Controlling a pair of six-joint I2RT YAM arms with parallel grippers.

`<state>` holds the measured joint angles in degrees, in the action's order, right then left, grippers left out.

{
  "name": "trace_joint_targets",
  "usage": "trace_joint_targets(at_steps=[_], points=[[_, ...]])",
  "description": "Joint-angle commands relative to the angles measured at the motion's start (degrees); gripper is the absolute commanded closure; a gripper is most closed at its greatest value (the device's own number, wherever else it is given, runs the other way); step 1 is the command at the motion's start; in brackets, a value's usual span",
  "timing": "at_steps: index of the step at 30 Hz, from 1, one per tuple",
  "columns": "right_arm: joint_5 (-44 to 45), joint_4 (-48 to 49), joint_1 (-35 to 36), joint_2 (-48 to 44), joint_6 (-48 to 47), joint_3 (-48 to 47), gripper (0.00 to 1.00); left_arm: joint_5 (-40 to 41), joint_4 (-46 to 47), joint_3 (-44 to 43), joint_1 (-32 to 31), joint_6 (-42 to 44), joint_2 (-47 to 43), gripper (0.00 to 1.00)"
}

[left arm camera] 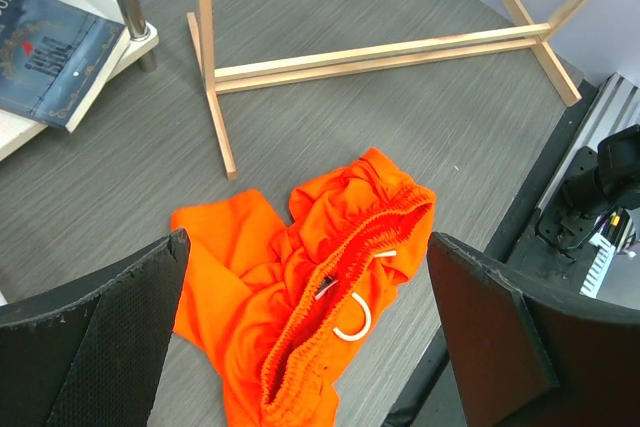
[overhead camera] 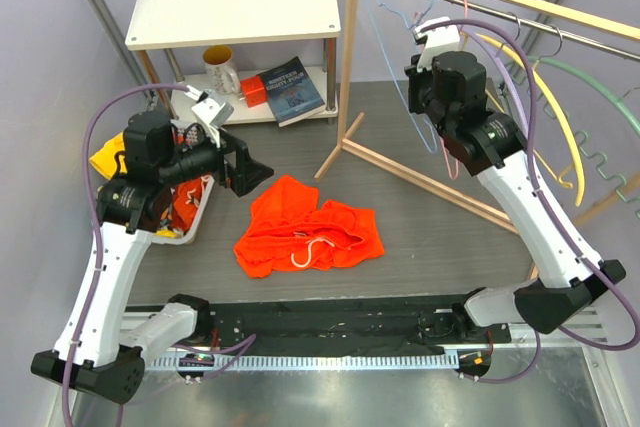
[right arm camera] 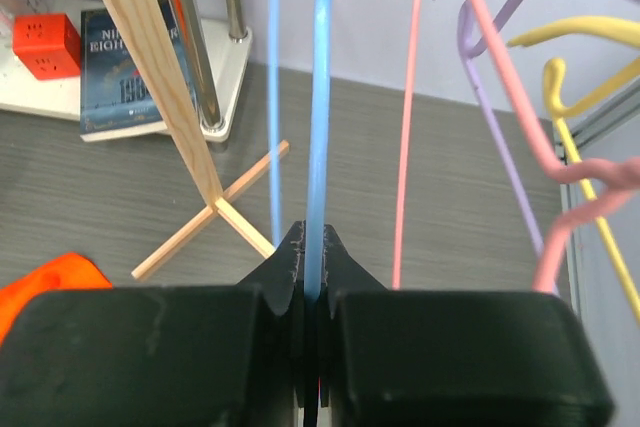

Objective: Place the shorts on the hanger

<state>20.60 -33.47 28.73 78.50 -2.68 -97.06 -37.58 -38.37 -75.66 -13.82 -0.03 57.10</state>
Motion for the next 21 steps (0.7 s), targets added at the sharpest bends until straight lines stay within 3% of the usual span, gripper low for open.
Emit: trace_joint_targets(at_steps=[1,12,15,21], points=[[-1.0,12.5,0.0,-3.9,-3.3,2.0,0.99,-0.1,1.8,-0.1,-0.1,-0.6,0.0,0.0],[-2.6,10.0,-0.1,-8.4,-1.6,4.2,0.99,0.7,1.4,0.9,-0.1,-0.2,-0.4,0.0],[-4.4,12.5,-0.1,-12.6,-2.7,9.5,0.99,0.8,2.2,2.5,0.0,-0.2,-0.7,0.0],[-2.2,17.0,0.0,-12.0,-5.6,10.5,0.99,1.5,2.9,2.9,-0.1,-0.6,-0.1,0.0]])
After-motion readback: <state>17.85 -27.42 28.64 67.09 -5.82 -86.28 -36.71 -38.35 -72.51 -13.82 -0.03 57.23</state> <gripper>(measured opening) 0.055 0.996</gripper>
